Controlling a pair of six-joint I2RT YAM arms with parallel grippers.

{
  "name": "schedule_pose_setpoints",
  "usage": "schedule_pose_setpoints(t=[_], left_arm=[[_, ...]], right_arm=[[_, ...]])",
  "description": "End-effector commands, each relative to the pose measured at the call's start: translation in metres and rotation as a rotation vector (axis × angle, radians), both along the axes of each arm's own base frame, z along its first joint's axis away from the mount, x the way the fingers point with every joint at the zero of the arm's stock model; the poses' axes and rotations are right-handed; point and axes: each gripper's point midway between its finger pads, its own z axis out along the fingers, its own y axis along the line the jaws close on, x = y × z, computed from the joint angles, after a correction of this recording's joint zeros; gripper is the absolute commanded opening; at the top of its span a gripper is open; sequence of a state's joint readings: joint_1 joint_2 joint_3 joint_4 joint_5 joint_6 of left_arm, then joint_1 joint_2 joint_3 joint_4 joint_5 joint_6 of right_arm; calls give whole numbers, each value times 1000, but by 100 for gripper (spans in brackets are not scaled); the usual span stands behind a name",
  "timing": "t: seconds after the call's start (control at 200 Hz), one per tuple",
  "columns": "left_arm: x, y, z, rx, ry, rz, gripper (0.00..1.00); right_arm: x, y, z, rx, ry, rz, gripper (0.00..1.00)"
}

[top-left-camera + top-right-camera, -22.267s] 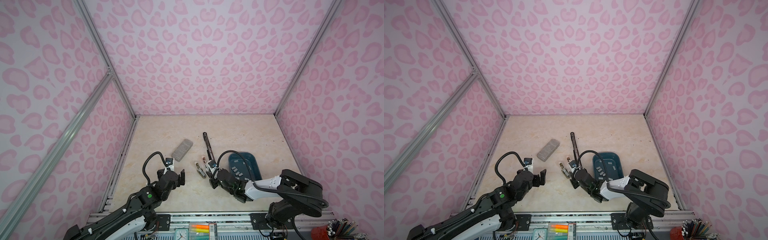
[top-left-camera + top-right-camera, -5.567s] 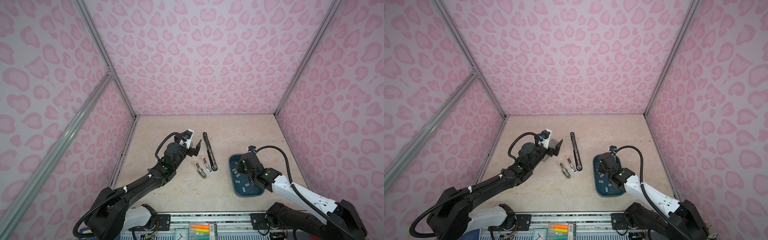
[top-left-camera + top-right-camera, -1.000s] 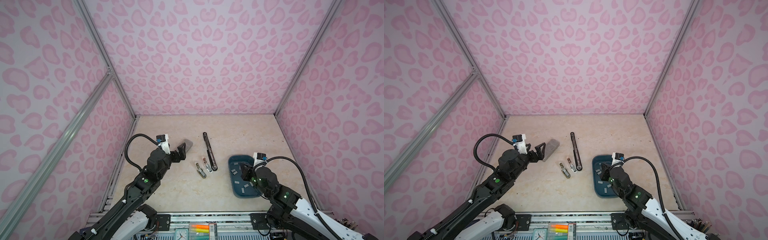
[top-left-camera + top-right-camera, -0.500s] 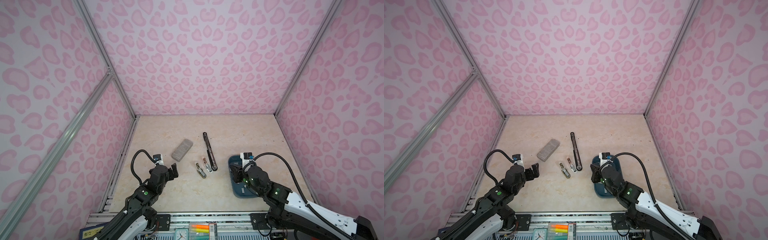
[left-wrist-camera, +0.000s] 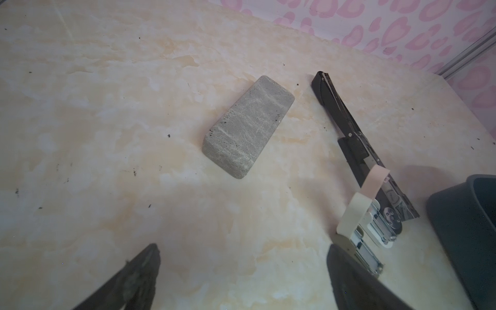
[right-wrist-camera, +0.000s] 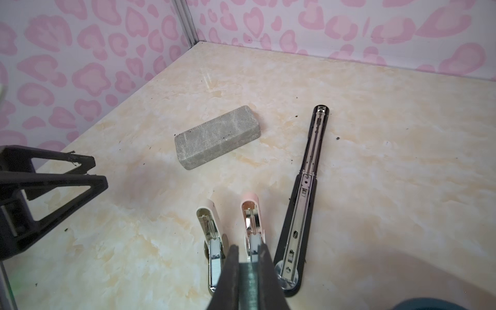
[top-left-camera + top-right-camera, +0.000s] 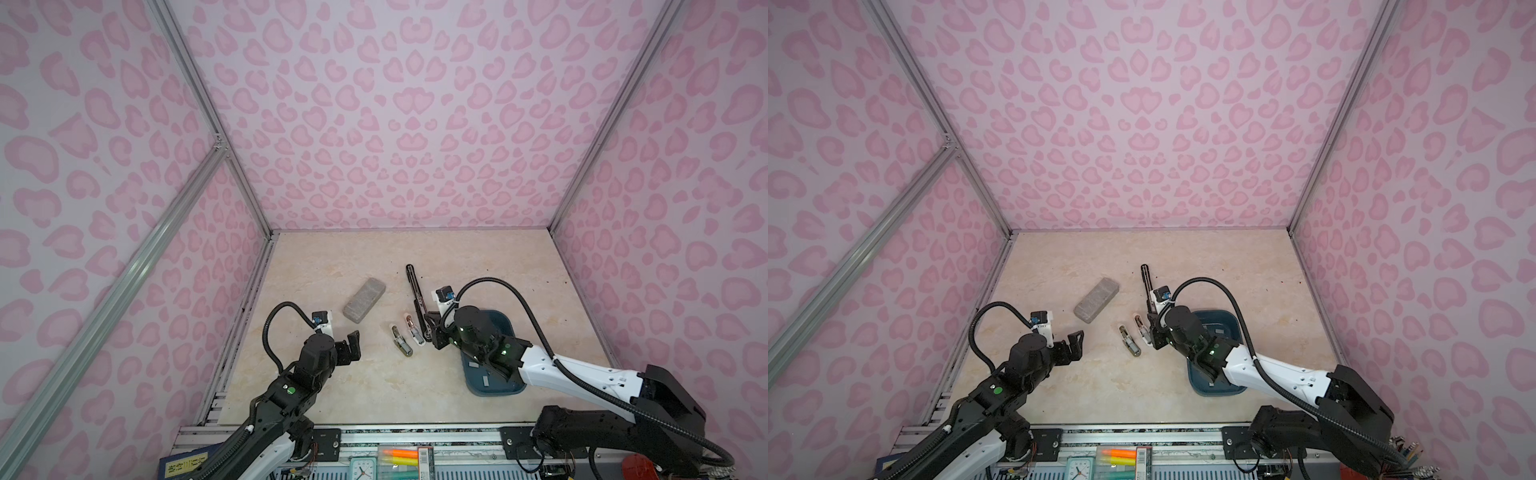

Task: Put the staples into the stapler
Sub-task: 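Carry the staple strip with the right gripper over the long black stapler channel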

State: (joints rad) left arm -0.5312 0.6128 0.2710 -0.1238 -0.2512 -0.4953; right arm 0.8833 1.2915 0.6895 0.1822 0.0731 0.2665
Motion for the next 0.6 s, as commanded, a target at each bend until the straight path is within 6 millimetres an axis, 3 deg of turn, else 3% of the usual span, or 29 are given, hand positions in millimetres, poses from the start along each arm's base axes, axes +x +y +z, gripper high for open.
schedule_pose_setpoints(t=[0.0,0.155,0.255,0.595], left_arm=[[2,-2,8,-20,-34,-1,98],[2,-5,7,-25,-36,-20,98],[4,-2,7,-17,-36,-4,98],[5,1,8,-11,-39,19,98]], right_arm=[[9,8,-3,-55,-44,48,1],[38,-5,-26,-25,27,33,1],[48,-10,-30,-25,64,22,0],[40,-20,-25,-6,94,-34,0]])
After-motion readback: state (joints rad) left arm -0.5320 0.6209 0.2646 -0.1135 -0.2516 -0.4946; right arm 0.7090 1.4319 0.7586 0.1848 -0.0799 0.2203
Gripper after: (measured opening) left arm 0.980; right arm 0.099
